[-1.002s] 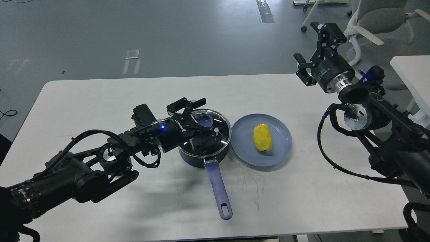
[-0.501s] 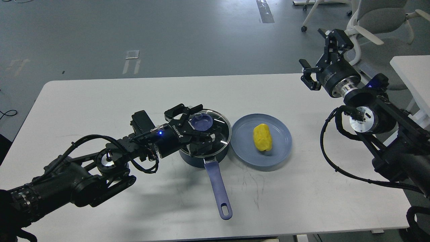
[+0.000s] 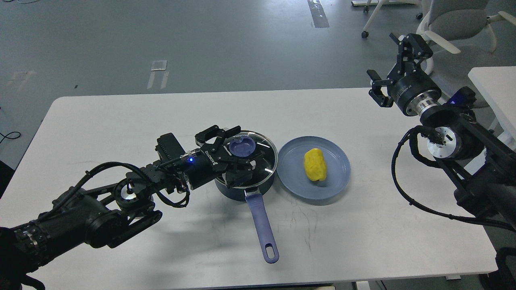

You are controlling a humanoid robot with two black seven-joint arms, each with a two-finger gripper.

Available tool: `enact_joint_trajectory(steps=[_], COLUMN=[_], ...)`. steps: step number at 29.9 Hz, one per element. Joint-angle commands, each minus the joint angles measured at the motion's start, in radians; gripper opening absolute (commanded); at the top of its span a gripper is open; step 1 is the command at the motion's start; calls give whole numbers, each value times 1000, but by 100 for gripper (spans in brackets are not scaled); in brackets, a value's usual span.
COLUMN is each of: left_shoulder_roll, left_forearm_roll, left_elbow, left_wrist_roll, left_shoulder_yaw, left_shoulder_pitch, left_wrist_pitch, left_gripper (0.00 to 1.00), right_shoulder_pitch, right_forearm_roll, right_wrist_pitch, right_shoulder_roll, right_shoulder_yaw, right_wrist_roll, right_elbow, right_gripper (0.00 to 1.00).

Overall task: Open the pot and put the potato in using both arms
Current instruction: 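Lower the left gripper and grasp the blue knob of the glass lid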

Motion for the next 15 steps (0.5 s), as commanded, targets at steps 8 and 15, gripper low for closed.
enact_joint_trajectory(steps=[8, 15], left_shoulder_roll=[-6, -9], left_forearm_roll=[-3, -9], left_elbow=[24, 59], left_wrist_roll=[3, 2], left_shoulder_yaw=[25, 24], left_shoulder_pitch=[-2, -3], left_wrist_pitch=[0, 0], left_gripper=[75, 42], right_shoulder_pitch=[0, 0], right_forearm_roll=[0, 0], right_wrist_pitch=[0, 0], right_shoulder_roll=[-1, -1], right_shoulder_yaw=[0, -1], right_wrist_roll=[3, 5], right_elbow=[-6, -7], right_gripper=[100, 100])
